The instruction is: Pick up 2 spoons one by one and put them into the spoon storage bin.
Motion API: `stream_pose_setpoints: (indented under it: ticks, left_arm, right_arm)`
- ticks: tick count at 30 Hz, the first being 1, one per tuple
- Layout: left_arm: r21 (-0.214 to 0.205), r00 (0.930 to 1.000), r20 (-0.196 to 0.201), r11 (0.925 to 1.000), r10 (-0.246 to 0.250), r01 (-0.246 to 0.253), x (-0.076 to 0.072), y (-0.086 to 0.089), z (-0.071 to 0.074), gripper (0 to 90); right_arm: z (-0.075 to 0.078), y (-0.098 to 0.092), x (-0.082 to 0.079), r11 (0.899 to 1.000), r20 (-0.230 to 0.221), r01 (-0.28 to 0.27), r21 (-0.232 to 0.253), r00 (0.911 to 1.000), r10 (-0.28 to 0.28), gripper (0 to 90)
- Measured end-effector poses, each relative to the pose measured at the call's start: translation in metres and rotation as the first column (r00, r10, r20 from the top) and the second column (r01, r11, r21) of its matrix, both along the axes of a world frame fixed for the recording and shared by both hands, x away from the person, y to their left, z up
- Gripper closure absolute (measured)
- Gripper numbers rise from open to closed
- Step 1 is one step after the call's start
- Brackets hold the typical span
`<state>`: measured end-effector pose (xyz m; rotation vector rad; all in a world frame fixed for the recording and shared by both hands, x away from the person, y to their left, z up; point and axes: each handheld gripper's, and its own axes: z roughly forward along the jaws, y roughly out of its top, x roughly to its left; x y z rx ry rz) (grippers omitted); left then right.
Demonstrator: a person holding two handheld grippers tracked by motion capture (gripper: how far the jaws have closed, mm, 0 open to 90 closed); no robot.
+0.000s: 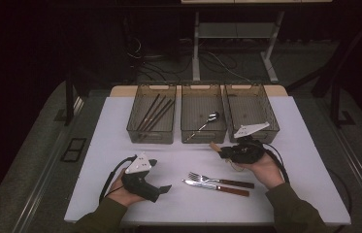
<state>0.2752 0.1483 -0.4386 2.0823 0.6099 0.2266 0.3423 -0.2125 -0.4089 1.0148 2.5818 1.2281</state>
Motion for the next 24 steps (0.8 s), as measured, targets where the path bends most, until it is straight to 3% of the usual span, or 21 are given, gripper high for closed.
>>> stream_pose_setpoints:
  ticks: [15, 24]
  left_arm:
    - [0.0, 1.0, -0.001, 1.0, 0.002, -0.002, 0.0, 0.0, 0.0, 0.0]
    - [-0.012, 1.0, -0.004, 0.9999, 0.008, -0.008, -0.001, -0.001, 0.0, 0.0]
  right_arm:
    - [0.028, -0.007, 0.011, 0.998, 0.049, 0.024, 0.052, 0.9984, -0.026, 76.5]
    - [0.045, 0.003, 0.033, 0.997, 0.075, 0.041, 0.059, 0.9962, -0.046, 76.5]
